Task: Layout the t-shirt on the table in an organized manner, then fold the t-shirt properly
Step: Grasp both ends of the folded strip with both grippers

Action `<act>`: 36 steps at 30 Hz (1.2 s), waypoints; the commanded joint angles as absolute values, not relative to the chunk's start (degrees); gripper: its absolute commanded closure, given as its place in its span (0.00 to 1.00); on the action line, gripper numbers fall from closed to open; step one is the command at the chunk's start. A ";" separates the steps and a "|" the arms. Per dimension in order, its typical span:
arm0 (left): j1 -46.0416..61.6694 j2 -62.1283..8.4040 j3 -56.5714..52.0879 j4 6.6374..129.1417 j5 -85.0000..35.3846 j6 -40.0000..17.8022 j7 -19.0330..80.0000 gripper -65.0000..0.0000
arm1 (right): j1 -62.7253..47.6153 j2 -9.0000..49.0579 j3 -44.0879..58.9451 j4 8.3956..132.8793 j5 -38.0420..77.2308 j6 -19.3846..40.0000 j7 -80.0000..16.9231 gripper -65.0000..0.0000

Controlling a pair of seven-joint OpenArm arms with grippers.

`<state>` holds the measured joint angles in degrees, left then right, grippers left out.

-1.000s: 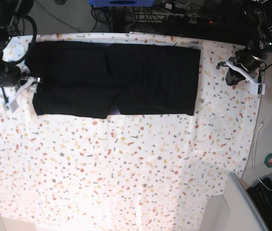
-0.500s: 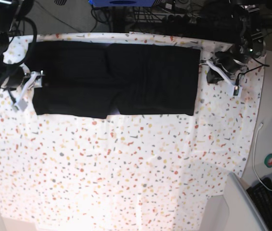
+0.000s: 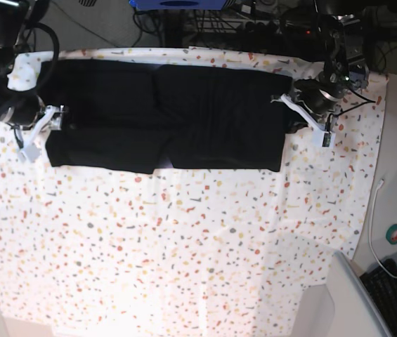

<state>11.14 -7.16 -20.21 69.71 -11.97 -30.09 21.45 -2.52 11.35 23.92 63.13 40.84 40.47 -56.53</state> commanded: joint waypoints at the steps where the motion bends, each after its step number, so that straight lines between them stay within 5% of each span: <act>1: 11.30 -7.25 -20.00 69.49 -9.98 -29.85 24.22 1.00 | -1.71 11.12 23.69 61.85 38.99 40.00 -56.40 0.30; 5: 11.30 -7.43 -20.00 69.49 -9.98 -29.76 24.22 1.00 | -1.10 11.21 23.69 59.82 39.08 40.00 -55.78 0.34; 11: 11.38 -7.52 -20.00 69.49 -9.98 -29.76 24.22 1.00 | -0.92 11.12 23.43 59.82 38.99 40.00 -56.13 0.68; 20: 10.77 -7.52 -20.00 69.49 -9.98 -29.76 24.22 1.00 | -0.31 12.00 23.34 59.56 38.73 40.00 -57.98 0.73; 24: 11.03 -7.16 -20.00 69.49 -9.98 -29.76 24.22 1.00 | -0.31 12.00 23.60 59.56 38.73 40.00 -57.36 1.00; 34: 11.38 -6.11 -16.75 69.49 -10.42 -29.76 24.22 1.00 | 0.40 11.47 23.16 69.67 38.64 40.00 -63.34 1.00; 36: 11.30 -5.23 -15.52 69.49 -10.42 -29.67 24.22 1.00 | -0.57 10.07 23.16 74.51 38.73 35.21 -65.54 1.00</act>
<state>10.70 -5.48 -15.94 69.76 -12.25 -29.54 20.38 -1.02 9.87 23.03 73.89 37.39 34.00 -66.04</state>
